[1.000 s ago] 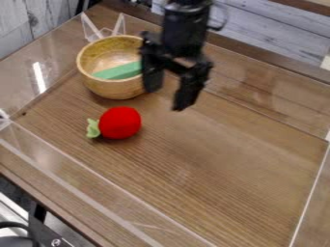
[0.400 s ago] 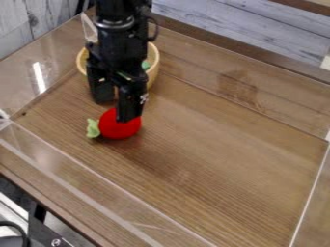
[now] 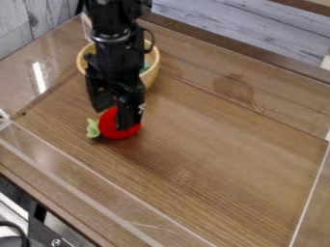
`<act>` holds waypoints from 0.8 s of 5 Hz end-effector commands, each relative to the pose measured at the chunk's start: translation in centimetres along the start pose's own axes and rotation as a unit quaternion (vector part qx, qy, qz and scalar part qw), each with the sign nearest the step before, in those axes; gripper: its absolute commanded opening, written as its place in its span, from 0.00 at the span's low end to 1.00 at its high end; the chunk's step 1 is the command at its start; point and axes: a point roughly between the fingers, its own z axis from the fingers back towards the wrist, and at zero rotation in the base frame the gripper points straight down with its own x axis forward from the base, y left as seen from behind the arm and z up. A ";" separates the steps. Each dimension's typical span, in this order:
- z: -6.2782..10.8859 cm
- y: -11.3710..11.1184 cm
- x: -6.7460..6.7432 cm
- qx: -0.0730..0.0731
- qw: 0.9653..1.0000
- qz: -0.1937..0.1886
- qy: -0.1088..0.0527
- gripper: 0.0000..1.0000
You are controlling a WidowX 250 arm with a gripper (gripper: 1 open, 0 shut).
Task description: Move the red object to the right side of the table
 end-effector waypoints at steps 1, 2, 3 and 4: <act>-0.2 0.6 0.5 0.006 1.000 0.012 -0.018 1.00; -0.9 0.9 0.8 0.006 1.000 0.018 -0.020 1.00; -1.4 1.2 1.1 0.007 1.000 0.019 -0.021 1.00; -1.8 1.3 1.3 0.007 1.000 0.020 -0.022 1.00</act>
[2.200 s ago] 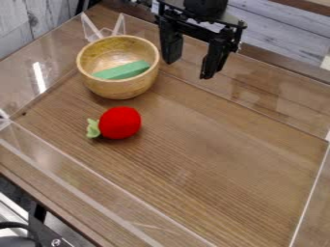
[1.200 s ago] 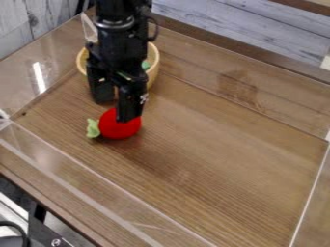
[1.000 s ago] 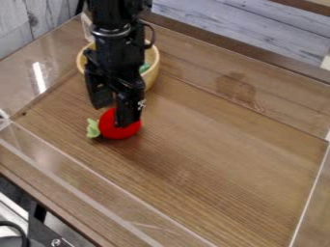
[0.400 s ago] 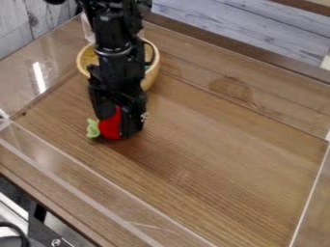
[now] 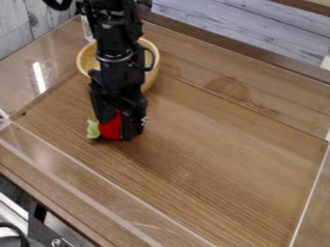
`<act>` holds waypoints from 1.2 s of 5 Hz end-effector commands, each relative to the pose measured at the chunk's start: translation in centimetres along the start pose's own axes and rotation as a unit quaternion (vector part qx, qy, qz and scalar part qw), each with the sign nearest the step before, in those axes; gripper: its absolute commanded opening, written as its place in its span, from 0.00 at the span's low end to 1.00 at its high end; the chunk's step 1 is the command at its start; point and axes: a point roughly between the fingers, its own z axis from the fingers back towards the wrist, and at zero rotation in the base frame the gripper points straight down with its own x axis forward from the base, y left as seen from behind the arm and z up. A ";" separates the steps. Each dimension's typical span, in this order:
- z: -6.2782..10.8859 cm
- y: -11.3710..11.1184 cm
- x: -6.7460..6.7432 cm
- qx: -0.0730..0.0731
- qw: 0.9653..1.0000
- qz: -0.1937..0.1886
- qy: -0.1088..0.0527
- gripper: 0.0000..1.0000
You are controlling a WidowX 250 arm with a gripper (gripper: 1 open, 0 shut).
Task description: Move the red object to the right side of the table
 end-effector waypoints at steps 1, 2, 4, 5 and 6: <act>0.5 0.7 0.6 0.005 1.000 0.006 -0.018 1.00; 0.3 0.8 0.8 0.003 1.000 0.008 -0.021 1.00; 0.0 1.0 1.1 0.000 1.000 0.010 -0.025 1.00; -0.1 1.0 1.3 0.000 1.000 0.011 -0.027 1.00; -0.2 1.1 1.4 -0.001 1.000 0.010 -0.028 1.00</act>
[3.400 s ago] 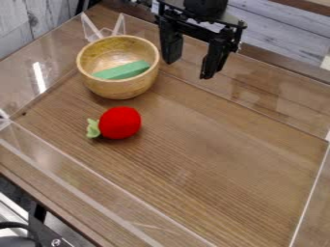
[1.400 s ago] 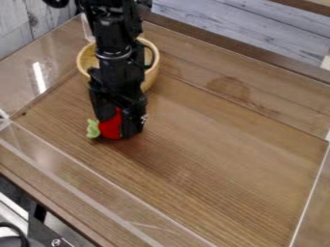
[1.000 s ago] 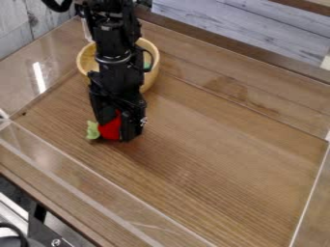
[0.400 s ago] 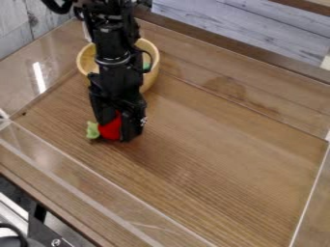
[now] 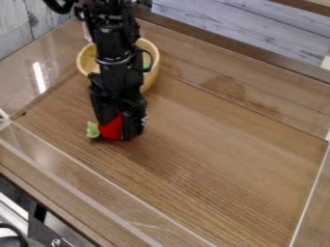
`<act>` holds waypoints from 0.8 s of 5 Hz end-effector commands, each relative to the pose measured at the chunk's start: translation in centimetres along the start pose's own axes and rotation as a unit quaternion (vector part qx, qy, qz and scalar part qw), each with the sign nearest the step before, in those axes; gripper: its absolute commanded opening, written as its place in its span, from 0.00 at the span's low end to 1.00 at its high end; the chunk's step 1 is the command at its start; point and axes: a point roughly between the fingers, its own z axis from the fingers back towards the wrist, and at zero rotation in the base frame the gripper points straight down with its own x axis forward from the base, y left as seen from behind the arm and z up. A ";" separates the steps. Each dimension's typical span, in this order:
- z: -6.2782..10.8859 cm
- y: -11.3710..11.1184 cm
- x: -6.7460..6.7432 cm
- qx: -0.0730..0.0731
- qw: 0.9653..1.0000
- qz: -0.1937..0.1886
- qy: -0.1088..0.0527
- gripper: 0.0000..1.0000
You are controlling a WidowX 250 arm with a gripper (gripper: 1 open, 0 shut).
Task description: Move the red object to the right side of the table
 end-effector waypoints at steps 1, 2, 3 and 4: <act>0.6 0.5 0.8 0.005 1.000 -0.001 -0.018 1.00; 0.5 0.5 0.9 0.004 1.000 -0.002 -0.020 1.00; 0.5 0.5 0.9 0.003 1.000 -0.003 -0.021 1.00; 0.3 0.5 1.0 0.004 1.000 -0.001 -0.020 0.00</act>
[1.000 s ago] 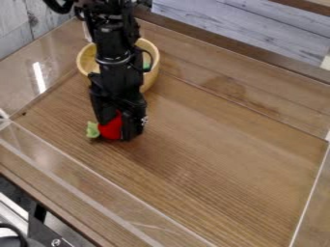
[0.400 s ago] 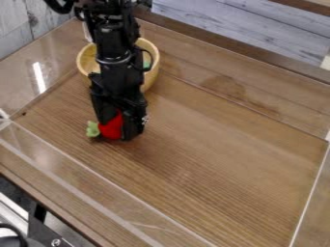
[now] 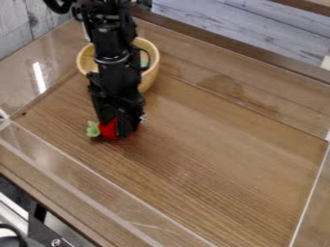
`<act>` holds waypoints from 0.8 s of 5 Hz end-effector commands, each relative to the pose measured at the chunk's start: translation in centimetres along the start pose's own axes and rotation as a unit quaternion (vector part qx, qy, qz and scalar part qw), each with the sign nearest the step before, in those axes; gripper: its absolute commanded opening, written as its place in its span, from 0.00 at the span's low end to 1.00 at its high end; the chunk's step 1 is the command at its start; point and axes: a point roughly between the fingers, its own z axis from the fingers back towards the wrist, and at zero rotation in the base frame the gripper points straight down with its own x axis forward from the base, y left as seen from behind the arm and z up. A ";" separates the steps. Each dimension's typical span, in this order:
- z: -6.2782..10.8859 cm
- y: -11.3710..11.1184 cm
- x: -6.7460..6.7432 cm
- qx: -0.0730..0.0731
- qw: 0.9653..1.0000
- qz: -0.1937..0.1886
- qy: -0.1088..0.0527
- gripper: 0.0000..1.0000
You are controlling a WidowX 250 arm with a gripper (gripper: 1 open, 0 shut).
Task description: Move the red object to the right side of the table
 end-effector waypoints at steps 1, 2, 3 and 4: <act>2.1 -0.3 0.9 0.009 1.000 0.007 -0.027 0.00; 4.2 -0.6 1.2 0.011 0.999 0.016 -0.044 0.00; 6.2 -1.8 1.9 0.010 0.998 0.023 -0.061 0.00; 6.5 -5.0 2.9 0.004 0.998 0.012 -0.068 0.00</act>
